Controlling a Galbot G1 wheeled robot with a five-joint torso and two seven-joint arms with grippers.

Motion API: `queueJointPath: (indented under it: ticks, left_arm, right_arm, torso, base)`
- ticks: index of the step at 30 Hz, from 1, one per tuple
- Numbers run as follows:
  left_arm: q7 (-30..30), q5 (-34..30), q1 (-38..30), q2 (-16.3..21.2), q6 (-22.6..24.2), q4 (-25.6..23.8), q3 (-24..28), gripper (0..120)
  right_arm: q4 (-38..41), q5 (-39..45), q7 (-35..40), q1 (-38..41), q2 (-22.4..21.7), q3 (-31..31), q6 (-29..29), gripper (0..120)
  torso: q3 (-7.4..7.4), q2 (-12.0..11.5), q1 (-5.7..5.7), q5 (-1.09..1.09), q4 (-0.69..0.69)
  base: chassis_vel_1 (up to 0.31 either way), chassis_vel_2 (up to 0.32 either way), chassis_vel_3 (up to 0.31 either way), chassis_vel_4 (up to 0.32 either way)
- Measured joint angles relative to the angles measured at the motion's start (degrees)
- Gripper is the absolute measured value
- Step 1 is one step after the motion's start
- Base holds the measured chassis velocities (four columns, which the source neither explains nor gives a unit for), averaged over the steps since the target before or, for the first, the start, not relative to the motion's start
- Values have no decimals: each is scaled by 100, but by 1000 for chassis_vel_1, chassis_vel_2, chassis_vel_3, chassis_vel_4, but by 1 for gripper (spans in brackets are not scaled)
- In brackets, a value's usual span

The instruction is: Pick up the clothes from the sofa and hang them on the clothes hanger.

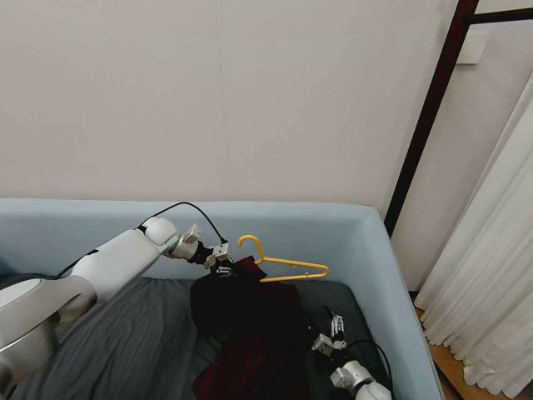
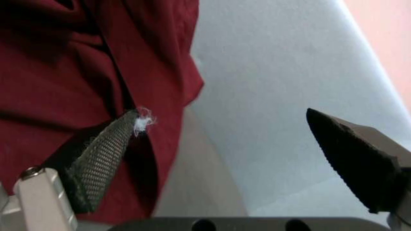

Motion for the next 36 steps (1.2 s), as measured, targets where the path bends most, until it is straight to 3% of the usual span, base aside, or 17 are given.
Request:
queueJointPath:
  ticks: [13,22,29,33,36]
  left_arm:
    - [11,32,-47,22,-14,-114,36,0]
    - [43,30,-8,116,2,-200,41,0]
    - [47,58,42,166,18,-289,24,0]
    - [48,57,24,170,32,-306,21,0]
    - [58,52,-40,150,40,-295,36,0]
  right_arm:
    - [-1456,-1985,767,670,708,1040,264,100]
    - [-1608,-2306,944,823,738,1099,203,100]
    - [-1865,-3094,1153,1026,878,1123,239,100]
    - [-1931,-3297,1167,1129,909,1119,243,90]
    - [-1999,-3458,1175,1202,910,1110,261,74]
  torso:
    - [-1,1,0,0,-2]
    - [0,1,0,-1,-2]
    - [0,1,0,0,-1]
    - [0,1,0,0,-1]
    - [0,0,0,1,-2]
  base:
    - [0,0,0,0]
    - [0,0,0,0]
    - [0,0,0,0]
    - [0,0,0,0]
    - [0,0,0,0]
